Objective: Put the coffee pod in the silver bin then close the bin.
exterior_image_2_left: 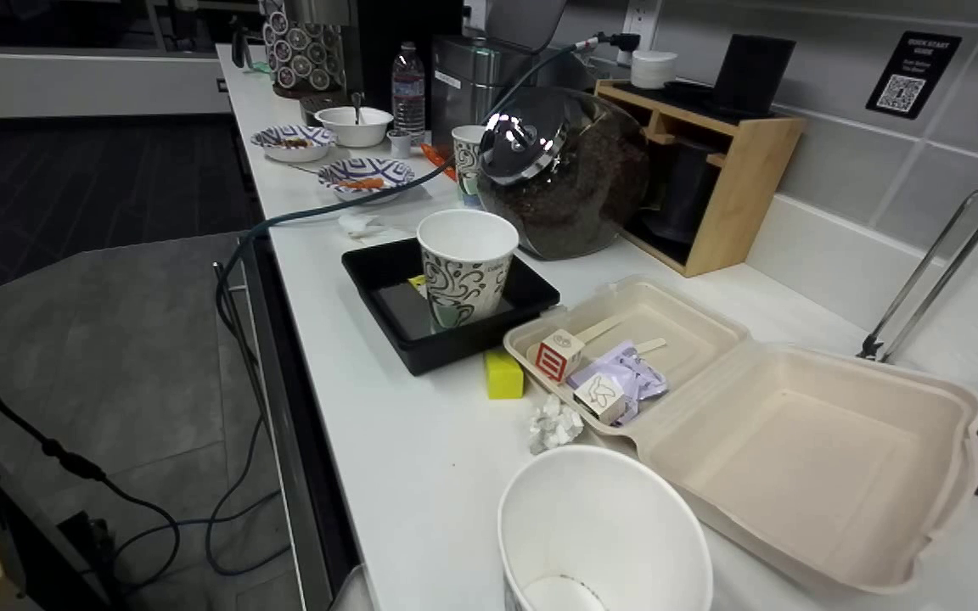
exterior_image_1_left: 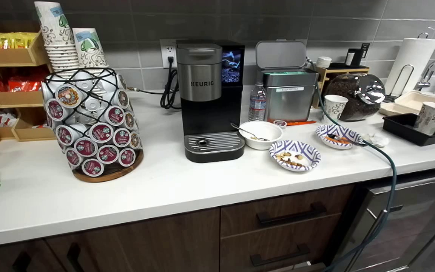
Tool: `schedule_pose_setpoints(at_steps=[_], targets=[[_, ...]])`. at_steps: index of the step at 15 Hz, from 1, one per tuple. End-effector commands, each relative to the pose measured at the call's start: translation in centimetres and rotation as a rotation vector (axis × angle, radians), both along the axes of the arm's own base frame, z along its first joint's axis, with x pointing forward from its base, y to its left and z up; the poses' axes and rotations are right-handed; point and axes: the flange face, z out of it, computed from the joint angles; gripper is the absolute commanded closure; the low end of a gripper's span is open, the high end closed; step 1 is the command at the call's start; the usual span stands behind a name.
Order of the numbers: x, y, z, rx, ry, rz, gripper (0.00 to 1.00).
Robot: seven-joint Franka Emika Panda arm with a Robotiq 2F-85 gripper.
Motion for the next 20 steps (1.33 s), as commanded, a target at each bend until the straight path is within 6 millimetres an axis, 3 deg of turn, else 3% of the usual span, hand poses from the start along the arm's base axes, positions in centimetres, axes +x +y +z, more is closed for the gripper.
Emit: schedule_pose_setpoints(at_steps=[1,5,9,16,20], targets=[[0.2,0.3,-0.2,0.015,0.004,0.005,0.0],[3.2,3.4,-2.7,0.113,-0.033,-0.092,0.0],[8.3,6.2,-3.7,0.163,-0.255,-0.199,0.0],[17.9,9.2,-6.0,0.05,-0.505,-0.296,0.0],[23.2,9.1,-8.3,-0.078,-0.52,-0.414,0.0]])
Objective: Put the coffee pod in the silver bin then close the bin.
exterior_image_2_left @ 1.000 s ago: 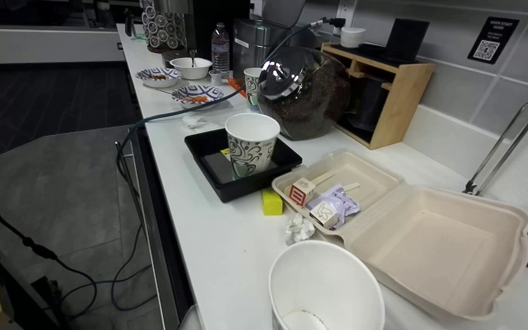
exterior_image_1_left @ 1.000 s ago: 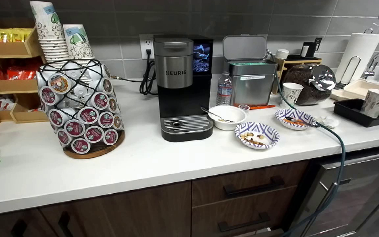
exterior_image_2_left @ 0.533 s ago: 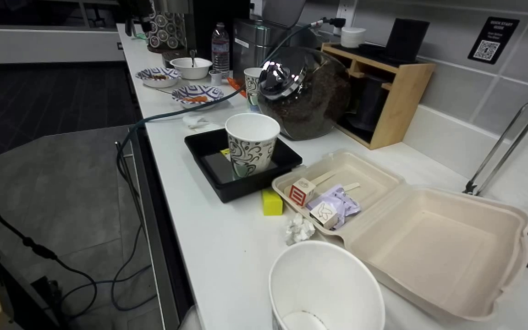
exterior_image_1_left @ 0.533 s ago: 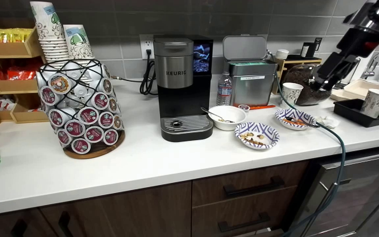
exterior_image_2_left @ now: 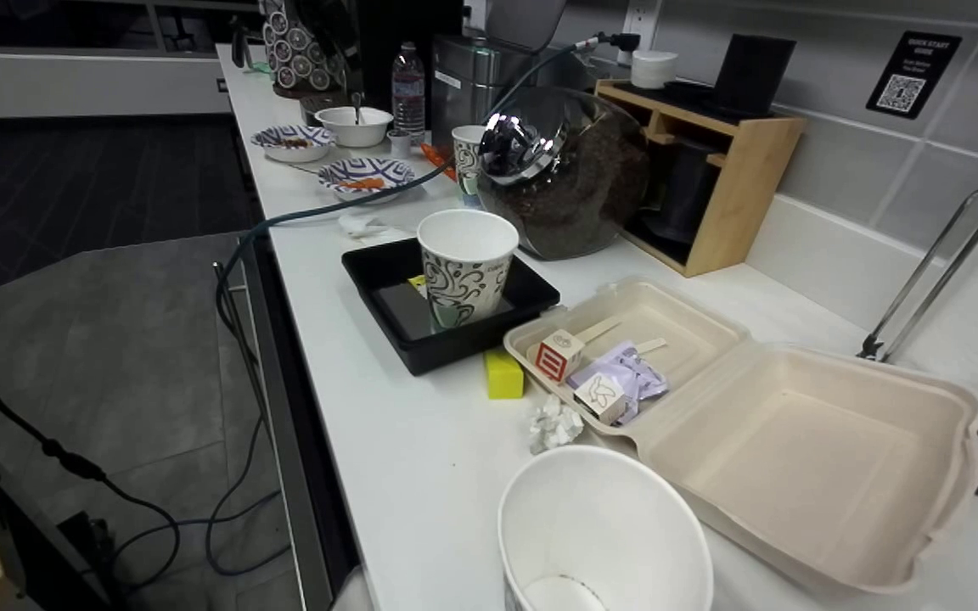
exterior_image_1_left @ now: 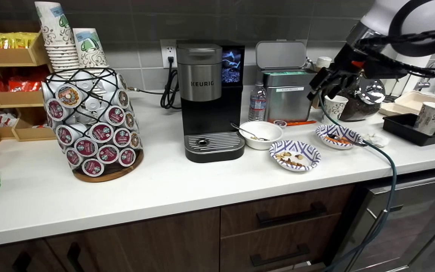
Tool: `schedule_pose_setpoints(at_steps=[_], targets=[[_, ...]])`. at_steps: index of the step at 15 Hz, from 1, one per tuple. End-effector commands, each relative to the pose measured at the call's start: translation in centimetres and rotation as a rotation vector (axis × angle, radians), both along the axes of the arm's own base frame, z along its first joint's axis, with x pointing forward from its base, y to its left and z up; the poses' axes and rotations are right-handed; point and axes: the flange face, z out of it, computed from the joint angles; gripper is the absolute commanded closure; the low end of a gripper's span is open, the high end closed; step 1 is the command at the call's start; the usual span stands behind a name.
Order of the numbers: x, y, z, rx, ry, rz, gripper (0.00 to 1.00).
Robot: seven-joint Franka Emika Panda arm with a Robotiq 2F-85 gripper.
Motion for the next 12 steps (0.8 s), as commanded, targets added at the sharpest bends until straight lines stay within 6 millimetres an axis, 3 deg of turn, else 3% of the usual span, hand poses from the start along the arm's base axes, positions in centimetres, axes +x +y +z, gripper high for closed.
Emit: schedule_pose_setpoints(at_steps=[1,5,6,12], targets=[[5.2,0.6,-2.2,-0.07,0.007,-0.127,0.0],[8.2,2.4,-3.8,-0.067,0.051,-0.162,0.0],[6.5,1.3,-3.2,-0.062,0.021,-0.141,0.0],[7.4,1.4,-3.8,-0.059,0.027,-0.147,0.0]])
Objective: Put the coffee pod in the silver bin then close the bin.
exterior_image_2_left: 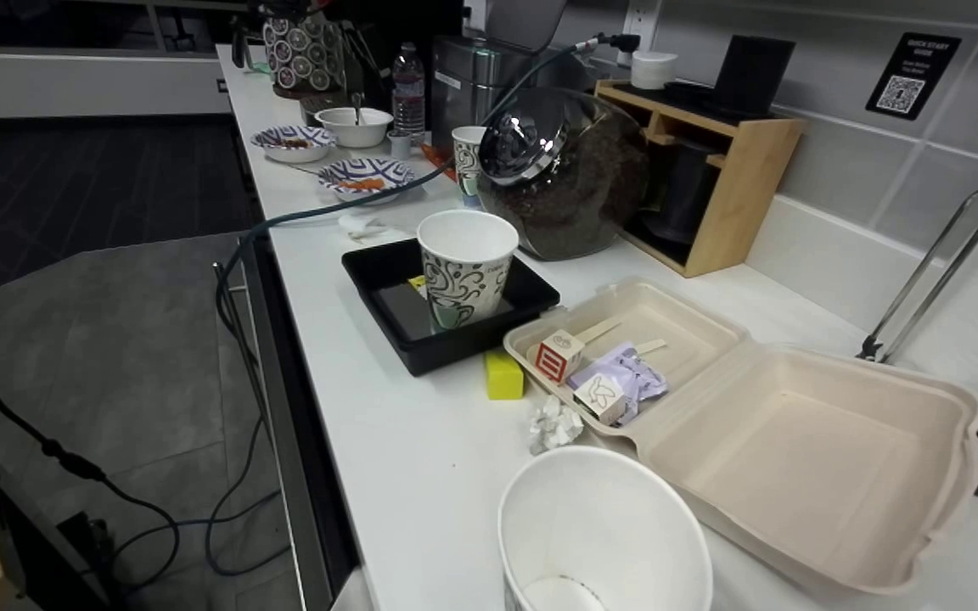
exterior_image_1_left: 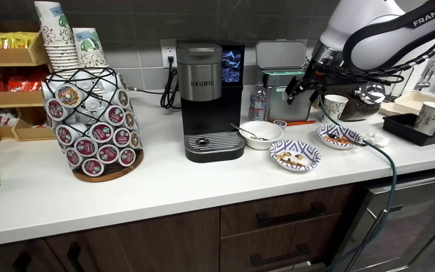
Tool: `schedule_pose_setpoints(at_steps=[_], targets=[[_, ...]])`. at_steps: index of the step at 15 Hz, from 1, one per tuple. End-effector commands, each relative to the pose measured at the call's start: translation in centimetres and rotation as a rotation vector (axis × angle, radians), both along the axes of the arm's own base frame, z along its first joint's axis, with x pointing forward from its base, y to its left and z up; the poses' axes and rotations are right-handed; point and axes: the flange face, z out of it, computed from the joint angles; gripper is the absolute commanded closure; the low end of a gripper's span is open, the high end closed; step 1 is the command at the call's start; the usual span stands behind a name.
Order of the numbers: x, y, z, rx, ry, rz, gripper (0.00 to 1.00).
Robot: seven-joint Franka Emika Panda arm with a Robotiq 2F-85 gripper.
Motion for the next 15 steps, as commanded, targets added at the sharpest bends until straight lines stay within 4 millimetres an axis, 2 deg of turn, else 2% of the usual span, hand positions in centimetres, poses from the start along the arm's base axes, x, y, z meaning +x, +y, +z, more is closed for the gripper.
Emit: schedule_pose_setpoints(at_steps=[1,7,15], targets=[[0.6,0.4,-1.0,0.017,-0.001,0.001,0.0],[3.3,1.8,-3.3,0.058,-0.107,-0.018,0.0],[5.3,1.4,-7.7,-0.006,-0.06,-0.084,0.0]])
